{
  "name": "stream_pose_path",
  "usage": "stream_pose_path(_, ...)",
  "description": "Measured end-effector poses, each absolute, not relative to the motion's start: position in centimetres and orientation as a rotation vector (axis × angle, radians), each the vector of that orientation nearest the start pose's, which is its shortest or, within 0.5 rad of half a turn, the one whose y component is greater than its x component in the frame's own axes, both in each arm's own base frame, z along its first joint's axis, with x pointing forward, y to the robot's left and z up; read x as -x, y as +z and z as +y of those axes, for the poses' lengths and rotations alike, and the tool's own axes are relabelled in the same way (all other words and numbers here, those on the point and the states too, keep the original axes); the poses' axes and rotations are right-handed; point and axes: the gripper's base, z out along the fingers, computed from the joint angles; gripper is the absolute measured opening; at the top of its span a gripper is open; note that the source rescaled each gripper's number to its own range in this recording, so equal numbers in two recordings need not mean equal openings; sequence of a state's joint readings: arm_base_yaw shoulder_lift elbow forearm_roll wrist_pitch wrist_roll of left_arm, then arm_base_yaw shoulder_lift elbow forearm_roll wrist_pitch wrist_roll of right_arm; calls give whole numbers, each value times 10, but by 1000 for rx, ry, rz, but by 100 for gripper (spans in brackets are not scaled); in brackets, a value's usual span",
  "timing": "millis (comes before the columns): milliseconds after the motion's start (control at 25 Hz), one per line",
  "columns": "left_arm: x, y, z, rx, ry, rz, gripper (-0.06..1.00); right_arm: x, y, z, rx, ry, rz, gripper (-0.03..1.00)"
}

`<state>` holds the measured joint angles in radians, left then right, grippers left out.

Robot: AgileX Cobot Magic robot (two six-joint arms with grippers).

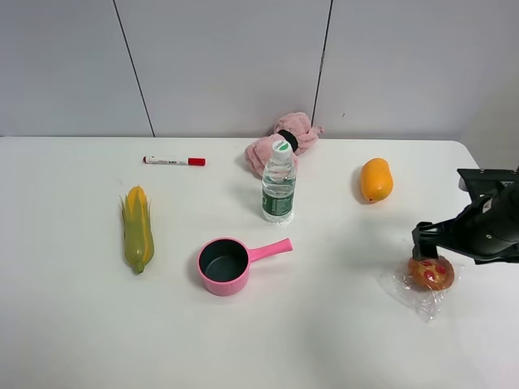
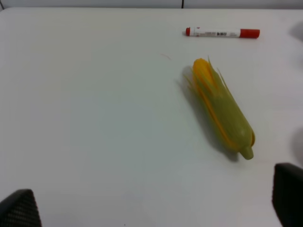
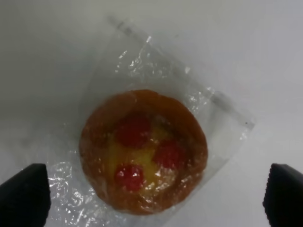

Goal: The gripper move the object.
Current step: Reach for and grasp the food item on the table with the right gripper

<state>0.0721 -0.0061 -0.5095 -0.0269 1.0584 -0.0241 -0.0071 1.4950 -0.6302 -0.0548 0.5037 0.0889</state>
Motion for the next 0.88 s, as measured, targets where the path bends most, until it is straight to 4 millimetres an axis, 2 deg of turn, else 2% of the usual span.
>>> stream_pose_path(440,7,280,-3,96,-2,2024,100,-249,116,-3,-98,-12,2936,80)
stream_pose_path(520,7,280,-3,96,-2,2024,100,-251,110,-3,-98,-11,2947,76)
stream_pose_path(680,7,280,-3,96,-2,2024,100,-252,101,-3,-98,-11,2966,57)
stream_pose_path(720,7,280,-3,96,-2,2024,100,-252,101,-3,-98,-11,2966,47)
stream_pose_path(840,7,280,-3,96,-2,2024,100,-250,101,-3,-100,-13,2988,2)
stream_pose_path(880,7,280,-3,96,-2,2024,100,-248,102,-3,-110,-10,3004,0)
